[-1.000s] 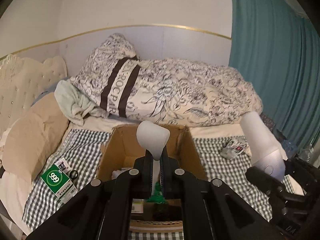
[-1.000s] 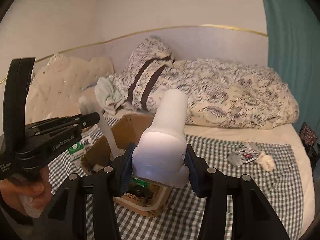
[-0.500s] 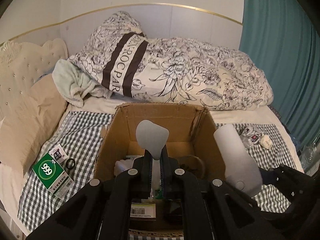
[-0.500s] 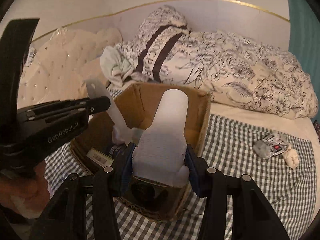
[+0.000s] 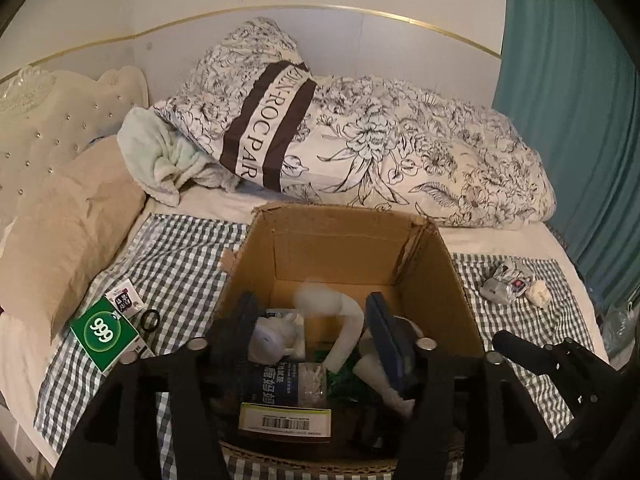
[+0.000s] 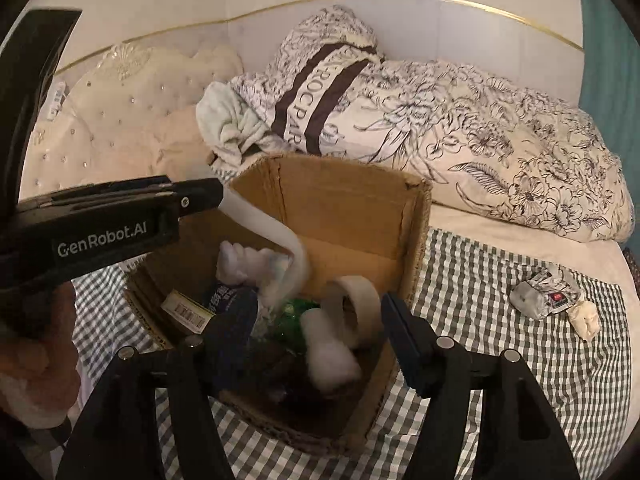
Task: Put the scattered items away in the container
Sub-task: 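Lower the white cylinder into the box and open the right tool, then move both tools back toward the gray packet and white cloth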
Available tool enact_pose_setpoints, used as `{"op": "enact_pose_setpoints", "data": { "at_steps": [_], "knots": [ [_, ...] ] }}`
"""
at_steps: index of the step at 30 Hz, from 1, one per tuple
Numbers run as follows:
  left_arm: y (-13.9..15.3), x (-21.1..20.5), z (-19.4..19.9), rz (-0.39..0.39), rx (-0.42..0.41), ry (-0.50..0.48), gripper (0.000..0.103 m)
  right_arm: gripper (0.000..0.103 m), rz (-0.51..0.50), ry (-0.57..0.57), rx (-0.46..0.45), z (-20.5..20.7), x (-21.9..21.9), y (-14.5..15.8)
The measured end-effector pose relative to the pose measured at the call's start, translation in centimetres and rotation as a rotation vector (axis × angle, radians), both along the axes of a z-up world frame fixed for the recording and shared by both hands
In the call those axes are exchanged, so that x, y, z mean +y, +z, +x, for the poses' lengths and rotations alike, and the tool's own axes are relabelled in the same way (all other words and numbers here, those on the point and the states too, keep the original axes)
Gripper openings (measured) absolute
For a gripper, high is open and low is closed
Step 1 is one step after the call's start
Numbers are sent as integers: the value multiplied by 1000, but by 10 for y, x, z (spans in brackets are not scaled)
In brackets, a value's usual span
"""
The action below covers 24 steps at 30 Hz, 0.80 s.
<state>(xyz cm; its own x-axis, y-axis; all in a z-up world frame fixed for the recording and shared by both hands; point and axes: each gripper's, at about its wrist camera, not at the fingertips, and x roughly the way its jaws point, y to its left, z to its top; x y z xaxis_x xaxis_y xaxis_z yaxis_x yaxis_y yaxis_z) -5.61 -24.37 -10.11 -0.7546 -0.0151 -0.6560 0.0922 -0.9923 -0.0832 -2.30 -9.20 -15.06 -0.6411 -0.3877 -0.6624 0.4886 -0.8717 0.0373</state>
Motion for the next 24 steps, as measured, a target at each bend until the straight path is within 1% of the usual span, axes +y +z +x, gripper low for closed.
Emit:
{"op": "enact_pose_setpoints", "data": {
  "at_steps": [4, 6, 7, 8, 10, 12, 14, 17, 21, 24],
  "knots": [
    [11, 2, 9, 7, 18, 7, 65, 68, -3, -8, 25, 11, 7, 10],
    [18, 4, 16, 9, 36, 6, 69, 72, -16, -22, 37, 16, 14, 16],
    [22, 6, 18, 11, 45, 4, 76, 72, -21, -31, 45, 20, 19, 19],
    [26, 9, 22, 11, 56, -1, 80, 73, -25, -44, 55, 24, 25, 23],
    [32, 14, 27, 6, 72, -10, 82, 75, -37, -70, 72, 29, 37, 30],
    [39, 20, 30, 1, 88, -20, 87, 79, -58, -103, 85, 34, 53, 39],
    [46, 29, 35, -2, 113, -34, 96, 81, -74, -134, 103, 40, 68, 49],
    [55, 44, 40, 3, 142, -62, 103, 87, -71, -177, 140, 51, 88, 63],
    [63, 66, 46, -9, 171, -119, 103, 90, -87, -236, 173, 63, 113, 81],
    [68, 78, 48, 0, 181, -147, 103, 93, -93, -276, 191, 71, 130, 93]
  ]
}}
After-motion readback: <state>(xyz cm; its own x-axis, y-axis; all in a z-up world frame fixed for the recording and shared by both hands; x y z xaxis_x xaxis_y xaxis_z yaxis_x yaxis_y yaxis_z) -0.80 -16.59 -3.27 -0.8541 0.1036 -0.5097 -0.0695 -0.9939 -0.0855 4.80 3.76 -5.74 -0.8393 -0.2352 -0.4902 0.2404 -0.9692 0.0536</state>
